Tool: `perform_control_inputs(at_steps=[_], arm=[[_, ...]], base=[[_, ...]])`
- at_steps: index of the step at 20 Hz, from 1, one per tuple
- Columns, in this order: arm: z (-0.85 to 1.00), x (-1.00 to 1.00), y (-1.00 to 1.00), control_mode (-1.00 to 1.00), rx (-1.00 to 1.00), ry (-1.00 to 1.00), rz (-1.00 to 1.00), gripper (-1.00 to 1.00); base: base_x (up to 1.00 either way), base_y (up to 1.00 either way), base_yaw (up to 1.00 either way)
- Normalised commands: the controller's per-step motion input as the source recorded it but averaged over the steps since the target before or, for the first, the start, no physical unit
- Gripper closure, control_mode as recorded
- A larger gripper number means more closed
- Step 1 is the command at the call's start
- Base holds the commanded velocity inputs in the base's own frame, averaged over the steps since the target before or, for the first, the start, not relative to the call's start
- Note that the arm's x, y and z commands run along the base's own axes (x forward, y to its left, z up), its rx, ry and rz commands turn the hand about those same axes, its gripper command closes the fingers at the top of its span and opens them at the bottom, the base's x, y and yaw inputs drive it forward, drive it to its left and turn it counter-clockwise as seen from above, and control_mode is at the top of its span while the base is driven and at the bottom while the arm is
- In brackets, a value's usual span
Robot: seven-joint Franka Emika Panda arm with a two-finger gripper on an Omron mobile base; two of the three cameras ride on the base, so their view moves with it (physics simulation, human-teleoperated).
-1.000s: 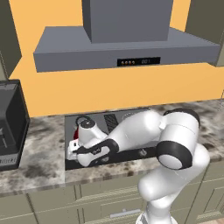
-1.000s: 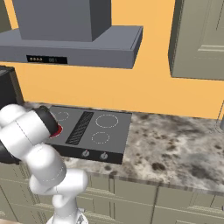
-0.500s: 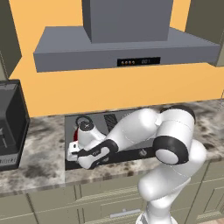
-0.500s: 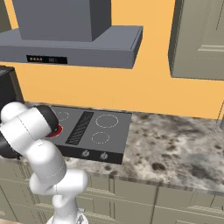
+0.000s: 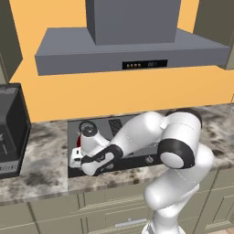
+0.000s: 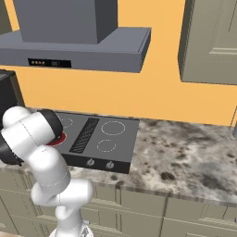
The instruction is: The kettle is done boiling. Turn off the stove, then wait for 300 timesteps before moving the kettle to the dining table.
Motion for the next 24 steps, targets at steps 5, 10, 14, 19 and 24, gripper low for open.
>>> perform_control_inputs(at_steps=[5, 10, 14, 19, 24], arm=[[-0.18, 0.00, 0.14, -1.00, 0.00, 0.00, 0.00, 1.00], [-0.12, 0.00, 0.07, -1.00, 0.00, 0.00, 0.00, 1.00], [-0.03, -0.01, 0.09, -1.00, 0.00, 0.00, 0.00, 1.00], [-0.06, 0.00, 0.15, -1.00, 0.00, 0.00, 0.00, 1.00], [-0.06, -0.01, 0.02, -1.00, 0.00, 0.00, -0.04, 1.00]], base=[[0.00, 0.00, 0.00], [0.00, 0.00, 0.00], [0.00, 0.00, 0.00], [0.00, 0.00, 0.00], [0.00, 0.00, 0.00]])
